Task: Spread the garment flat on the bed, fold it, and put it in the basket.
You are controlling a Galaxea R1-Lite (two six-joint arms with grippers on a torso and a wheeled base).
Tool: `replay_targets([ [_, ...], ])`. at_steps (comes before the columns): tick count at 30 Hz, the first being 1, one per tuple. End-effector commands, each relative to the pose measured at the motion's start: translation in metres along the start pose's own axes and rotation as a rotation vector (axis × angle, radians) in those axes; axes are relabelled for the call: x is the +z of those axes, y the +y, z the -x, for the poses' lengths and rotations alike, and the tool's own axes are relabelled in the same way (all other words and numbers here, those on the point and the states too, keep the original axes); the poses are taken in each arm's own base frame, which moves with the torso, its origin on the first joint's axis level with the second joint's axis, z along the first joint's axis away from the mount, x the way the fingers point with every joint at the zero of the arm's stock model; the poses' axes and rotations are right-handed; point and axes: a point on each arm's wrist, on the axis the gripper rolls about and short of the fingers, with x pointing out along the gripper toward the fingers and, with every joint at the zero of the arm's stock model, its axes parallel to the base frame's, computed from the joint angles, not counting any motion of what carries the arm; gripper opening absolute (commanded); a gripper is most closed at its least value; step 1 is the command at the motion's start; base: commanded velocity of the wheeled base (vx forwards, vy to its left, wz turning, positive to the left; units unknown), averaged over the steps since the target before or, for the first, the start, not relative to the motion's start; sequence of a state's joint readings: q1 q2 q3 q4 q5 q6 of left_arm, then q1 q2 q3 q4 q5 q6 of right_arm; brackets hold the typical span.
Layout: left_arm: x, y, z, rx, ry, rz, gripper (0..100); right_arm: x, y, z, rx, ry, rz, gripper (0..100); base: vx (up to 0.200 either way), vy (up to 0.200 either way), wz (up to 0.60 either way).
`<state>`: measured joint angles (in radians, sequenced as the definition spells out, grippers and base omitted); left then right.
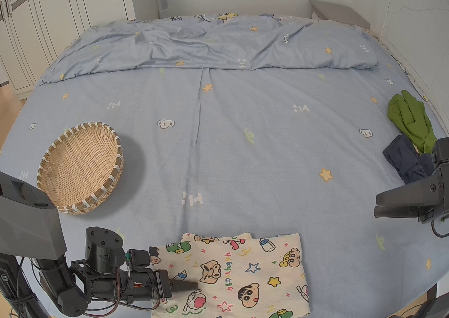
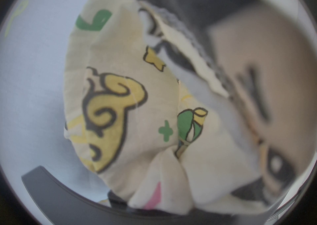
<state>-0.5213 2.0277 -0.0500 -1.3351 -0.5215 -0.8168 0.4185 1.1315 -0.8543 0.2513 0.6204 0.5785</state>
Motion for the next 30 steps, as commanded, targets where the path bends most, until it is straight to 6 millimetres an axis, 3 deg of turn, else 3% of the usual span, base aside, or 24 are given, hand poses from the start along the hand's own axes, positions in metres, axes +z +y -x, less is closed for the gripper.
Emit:
replay_targets([
  [1, 0.021, -0.010, 0.002, -0.002, -0.041, -0.003, 0, 0.000, 0.000, 0.000, -0.001, 0.003, -0.002, 100, 0.000, 0.000, 0.00],
  [6, 0.043, -0.028, 0.012, 0.031, -0.028, 0.010, 0, 0.000, 0.000, 0.000, -0.001, 0.003, -0.002, 100, 0.000, 0.000, 0.00],
  [11, 0.061, -0.054, 0.023, -0.043, 0.106, -0.006, 0, 0.000, 0.000, 0.000, -0.002, 0.002, -0.002, 100, 0.000, 0.000, 0.00],
  [24, 0.077, -0.054, 0.033, -0.017, 0.170, -0.096, 0, 0.003, -0.001, -0.003, -0.010, 0.004, -0.015, 100, 0.000, 0.000, 0.00],
  [30, 0.099, -0.066, 0.046, -0.100, 0.239, -0.043, 0, 0.005, -0.003, -0.005, -0.018, 0.007, -0.024, 100, 0.000, 0.000, 0.00],
])
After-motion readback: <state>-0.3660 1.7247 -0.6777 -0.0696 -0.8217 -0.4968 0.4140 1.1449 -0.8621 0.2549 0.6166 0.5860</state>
